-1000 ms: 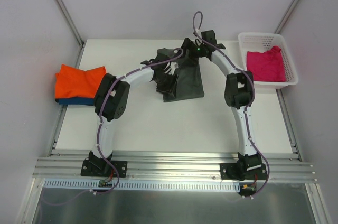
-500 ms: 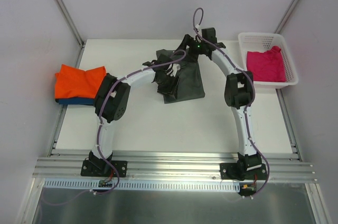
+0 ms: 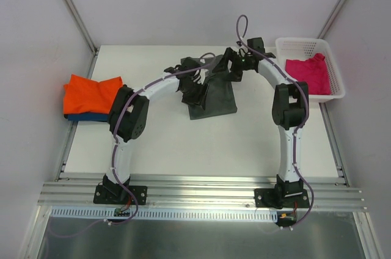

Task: Fold and stack the t-shirts
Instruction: Fold the tshirt

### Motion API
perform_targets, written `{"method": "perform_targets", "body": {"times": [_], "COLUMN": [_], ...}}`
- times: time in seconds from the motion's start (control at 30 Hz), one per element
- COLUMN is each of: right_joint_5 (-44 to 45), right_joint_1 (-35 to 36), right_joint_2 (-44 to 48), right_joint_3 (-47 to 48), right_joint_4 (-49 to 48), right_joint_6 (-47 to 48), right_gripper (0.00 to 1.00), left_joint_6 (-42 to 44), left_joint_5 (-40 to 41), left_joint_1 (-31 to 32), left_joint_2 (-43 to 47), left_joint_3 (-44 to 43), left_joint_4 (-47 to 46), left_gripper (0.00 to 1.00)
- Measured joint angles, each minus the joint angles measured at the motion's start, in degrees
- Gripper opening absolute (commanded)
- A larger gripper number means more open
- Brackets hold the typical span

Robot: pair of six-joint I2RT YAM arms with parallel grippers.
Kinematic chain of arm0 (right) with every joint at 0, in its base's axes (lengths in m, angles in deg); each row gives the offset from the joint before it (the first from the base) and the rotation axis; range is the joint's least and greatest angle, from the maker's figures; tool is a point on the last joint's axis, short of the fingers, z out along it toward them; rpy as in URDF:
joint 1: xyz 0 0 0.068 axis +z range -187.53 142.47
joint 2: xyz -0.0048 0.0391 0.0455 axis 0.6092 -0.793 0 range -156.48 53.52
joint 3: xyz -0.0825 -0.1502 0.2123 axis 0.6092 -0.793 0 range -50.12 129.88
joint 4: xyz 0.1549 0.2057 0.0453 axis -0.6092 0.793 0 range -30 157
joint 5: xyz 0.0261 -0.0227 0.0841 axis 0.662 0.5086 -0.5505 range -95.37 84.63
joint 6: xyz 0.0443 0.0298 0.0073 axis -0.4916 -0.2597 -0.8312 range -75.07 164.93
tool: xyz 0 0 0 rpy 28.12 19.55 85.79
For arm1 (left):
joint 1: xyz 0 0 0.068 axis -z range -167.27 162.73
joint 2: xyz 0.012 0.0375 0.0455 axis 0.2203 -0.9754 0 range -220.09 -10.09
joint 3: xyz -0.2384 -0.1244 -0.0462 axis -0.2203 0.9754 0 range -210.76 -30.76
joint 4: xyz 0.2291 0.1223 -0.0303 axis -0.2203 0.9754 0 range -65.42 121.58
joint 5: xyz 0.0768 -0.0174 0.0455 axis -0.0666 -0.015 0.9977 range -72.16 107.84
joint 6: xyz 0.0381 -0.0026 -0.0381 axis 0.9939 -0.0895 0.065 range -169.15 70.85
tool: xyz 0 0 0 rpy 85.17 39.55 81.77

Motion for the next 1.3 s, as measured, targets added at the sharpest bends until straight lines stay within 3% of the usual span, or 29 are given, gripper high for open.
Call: {"method": "perform_targets", "body": {"times": [0.43, 0.67, 1.3], "right_joint_5": [-3.6, -4.0, -4.0], "right_joint_1": [0.3, 0.3, 0.3], "right_joint_2": [0.7, 2.4, 2.4], "right_joint_3": [-12.2, -15.2, -15.1], "right_joint_4": [5.0, 5.1, 5.2], "right_joint_6": [0.9, 1.3, 1.5], "right_gripper": [0.90, 0.90, 0.90], "left_joint_6": [-0.6, -1.0, -2.9], "left_joint_5": [-2.1, -2.2, -4.6], "left_joint_1": [-3.4, -4.5, -4.5], "left_joint_2": [-6.4, -11.9, -10.2], "left_joint_3": [-17.0, -17.3, -13.2], "left_joint_4": [-1.2, -0.2, -0.9], "left_gripper": [0.55, 0.56, 0.55]}}
